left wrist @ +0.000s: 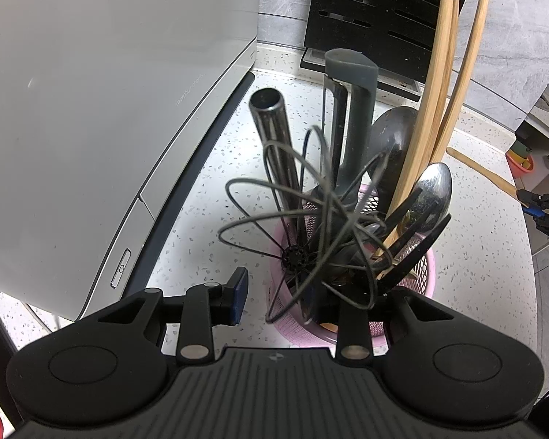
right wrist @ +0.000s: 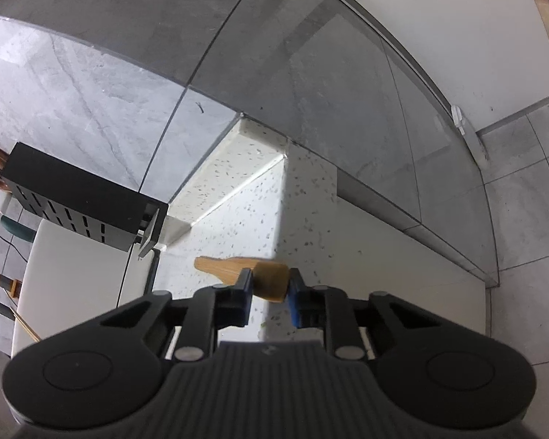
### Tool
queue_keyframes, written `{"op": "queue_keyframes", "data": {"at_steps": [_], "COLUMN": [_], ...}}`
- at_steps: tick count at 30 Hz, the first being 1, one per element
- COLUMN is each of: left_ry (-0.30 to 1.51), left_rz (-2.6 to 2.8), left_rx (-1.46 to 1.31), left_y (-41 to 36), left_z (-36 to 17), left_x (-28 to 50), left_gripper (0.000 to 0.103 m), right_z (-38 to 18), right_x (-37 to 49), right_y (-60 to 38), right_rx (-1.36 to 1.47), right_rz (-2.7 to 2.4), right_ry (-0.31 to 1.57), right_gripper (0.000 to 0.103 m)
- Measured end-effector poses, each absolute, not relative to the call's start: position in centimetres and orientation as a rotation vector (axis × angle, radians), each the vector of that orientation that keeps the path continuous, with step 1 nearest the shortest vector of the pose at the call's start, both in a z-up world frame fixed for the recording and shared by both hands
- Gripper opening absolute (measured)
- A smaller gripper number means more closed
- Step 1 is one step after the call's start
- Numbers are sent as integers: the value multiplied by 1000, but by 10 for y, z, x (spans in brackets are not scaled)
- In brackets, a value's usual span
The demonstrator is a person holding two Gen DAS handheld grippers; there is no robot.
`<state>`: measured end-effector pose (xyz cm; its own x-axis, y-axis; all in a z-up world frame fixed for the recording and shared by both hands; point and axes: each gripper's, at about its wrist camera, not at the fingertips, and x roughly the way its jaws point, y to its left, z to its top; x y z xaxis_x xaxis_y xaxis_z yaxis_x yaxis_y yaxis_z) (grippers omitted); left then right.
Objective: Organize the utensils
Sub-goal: 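Lift the wooden spatula off the counter with the right tool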
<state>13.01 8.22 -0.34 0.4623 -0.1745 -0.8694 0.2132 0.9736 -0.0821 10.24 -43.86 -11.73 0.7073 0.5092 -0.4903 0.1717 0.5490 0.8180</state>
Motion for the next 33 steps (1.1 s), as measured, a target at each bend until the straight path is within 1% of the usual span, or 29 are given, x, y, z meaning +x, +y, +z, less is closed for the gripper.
{"op": "queue_keyframes", "data": {"at_steps": [11,20,23,27,33], "left_ry": [1064,1062,1059,1058,1058], "left_rz": [-237,-235,-233,-238,-242], "left_rx": [42,47,50,53,58], "left_y": [82,80,80,77,76], "left_z": [-3,-4,-3,-2,-2], "left_x": [130,130,128,128,128], "left_gripper": [38,36,35,30,30], "right_z": [-99,-57,-39,-20,14], "right_x": [101,97,96,95,89], "right_y": [-437,-427,-418,-404,-380], "right_rx": [930,795,719,663,538], "right_rz": [230,275,276,301,339], "right_ry": [751,671,662,669,724], "right_gripper": [11,0,0,0,0]}}
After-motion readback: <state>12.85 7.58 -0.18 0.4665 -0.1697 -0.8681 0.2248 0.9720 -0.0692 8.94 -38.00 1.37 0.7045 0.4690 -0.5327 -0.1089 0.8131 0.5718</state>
